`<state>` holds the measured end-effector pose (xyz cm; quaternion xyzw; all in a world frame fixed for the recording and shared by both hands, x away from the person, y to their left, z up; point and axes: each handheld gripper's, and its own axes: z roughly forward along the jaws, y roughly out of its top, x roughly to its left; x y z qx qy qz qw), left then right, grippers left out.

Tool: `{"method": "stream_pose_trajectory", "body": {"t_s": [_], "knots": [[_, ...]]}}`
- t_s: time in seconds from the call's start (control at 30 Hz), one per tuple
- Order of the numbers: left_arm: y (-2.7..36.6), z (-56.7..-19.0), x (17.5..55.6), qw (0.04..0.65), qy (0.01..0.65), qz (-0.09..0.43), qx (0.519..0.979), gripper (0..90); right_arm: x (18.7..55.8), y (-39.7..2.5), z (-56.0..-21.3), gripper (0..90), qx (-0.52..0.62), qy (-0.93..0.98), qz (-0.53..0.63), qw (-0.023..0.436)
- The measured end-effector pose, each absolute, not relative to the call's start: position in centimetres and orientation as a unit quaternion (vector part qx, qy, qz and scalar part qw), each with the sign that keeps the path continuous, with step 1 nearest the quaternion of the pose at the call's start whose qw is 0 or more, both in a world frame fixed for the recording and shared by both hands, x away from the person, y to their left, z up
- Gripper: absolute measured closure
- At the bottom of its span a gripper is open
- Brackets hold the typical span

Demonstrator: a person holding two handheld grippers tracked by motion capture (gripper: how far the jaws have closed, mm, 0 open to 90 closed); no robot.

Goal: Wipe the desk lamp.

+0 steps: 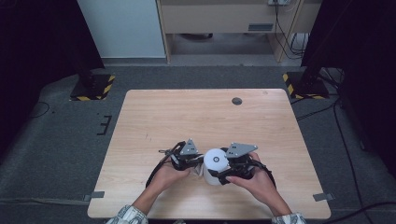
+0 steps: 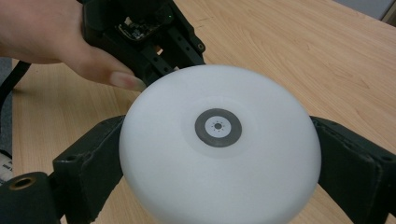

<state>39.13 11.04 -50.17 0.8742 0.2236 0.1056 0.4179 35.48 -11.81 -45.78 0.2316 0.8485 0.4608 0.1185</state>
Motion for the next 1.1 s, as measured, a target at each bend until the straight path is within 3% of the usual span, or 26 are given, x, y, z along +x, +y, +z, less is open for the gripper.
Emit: {"method": "stream_pose_trajectory", "body": {"t_s": [0.47, 1.1], "knots": [[11.8, -47.2, 38.4, 0.478, 0.226, 0.124, 0.840, 82.2, 35.7, -12.2, -45.8, 9.2, 0.243, 0.846, 0.457, 0.126], [10.4, -50.7, 39.8, 0.413, 0.227, 0.109, 0.875, 82.2, 35.6, -11.8, -45.8, 9.2, 0.236, 0.848, 0.457, 0.125]]}}
